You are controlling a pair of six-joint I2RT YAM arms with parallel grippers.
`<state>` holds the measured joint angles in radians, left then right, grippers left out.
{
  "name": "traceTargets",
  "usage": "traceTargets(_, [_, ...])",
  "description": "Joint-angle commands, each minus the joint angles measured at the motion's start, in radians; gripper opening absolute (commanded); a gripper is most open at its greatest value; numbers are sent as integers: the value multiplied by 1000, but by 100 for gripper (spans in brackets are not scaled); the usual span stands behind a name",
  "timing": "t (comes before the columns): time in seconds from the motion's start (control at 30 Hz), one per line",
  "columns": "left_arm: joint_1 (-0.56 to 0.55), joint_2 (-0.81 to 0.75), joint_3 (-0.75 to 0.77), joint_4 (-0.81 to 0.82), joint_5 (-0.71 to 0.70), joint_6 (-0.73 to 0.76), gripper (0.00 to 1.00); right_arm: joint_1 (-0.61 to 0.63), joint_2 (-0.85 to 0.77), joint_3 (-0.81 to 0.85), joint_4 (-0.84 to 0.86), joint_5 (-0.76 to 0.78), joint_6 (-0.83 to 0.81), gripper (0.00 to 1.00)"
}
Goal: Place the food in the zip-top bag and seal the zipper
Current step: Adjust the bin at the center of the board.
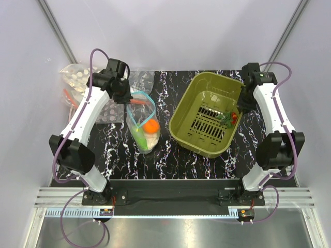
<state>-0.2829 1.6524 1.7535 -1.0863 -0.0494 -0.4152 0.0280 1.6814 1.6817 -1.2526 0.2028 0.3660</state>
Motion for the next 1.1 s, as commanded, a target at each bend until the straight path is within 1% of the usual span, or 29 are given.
traceTargets(0.0, [4,-69,-34,23,29,-25,0,-3,0,125,51,110,-159,0])
traceTargets(0.03, [4,-78,-43,43,36,-31,0,-5,9,188,50,156,-173,0])
traceTargets(0.1, [4,-97,-61,55,45,-43,0,-4,49,252,42,179,-203,1])
traceTargets(0.13, [2,-98,-58,61,68,-46,0,-5,58,304,36,149,-229,2])
traceTargets(0.2, [1,-98,-42,63,82,-51,0,-2,63,317,54,69,-248,7])
traceTargets(0.23, [-4,-95,-32,59,83,-50,0,1,60,299,62,-33,-277,8])
traceTargets(0.3, [-18,-97,-9,52,80,-48,0,4,40,238,114,-127,-329,9])
traceTargets(0.33, [-22,-104,-11,49,76,-50,0,3,32,160,136,-190,-346,8])
traceTargets(0.37, [-27,-111,-14,49,75,-53,0,3,28,120,162,-200,-361,5])
traceTargets(0.4, [-39,-117,-26,49,77,-56,0,3,14,83,233,-238,-398,0])
traceTargets(0.43, [-47,-129,-34,48,82,-62,0,3,5,16,273,-323,-427,0])
traceTargets(0.5, [-70,-138,-49,39,106,-83,0,3,-18,-42,365,-443,-531,0])
traceTargets(0.53, [-78,-150,-55,37,112,-92,0,3,-20,-69,392,-512,-553,0])
traceTargets(0.57, [-85,-158,-74,42,121,-96,0,3,-20,-79,410,-517,-577,0])
traceTargets(0.63, [-91,-169,-84,40,125,-89,0,3,-8,-94,475,-461,-613,0])
traceTargets(0.7, [-91,-172,-78,22,114,-79,0,1,53,-64,478,-442,-647,0])
traceTargets(0.73, [-93,-183,-75,8,106,-74,0,1,81,-1,473,-398,-639,1])
traceTargets(0.8, [-93,-207,-95,6,102,-74,0,1,156,71,447,-372,-633,5])
traceTargets(0.83, [-94,-235,-107,12,103,-82,0,1,178,137,444,-323,-630,6])
traceTargets(0.97, [-105,-293,-166,5,88,-89,0,1,254,265,427,-234,-607,7])
traceTargets(1.0, [-110,-305,-172,3,86,-92,0,1,274,276,453,-211,-561,12])
traceTargets(1.03, [-111,-322,-178,0,82,-93,0,3,285,297,461,-144,-534,22])
traceTargets(1.07, [-114,-333,-187,-1,83,-93,0,3,291,308,463,-123,-518,31])
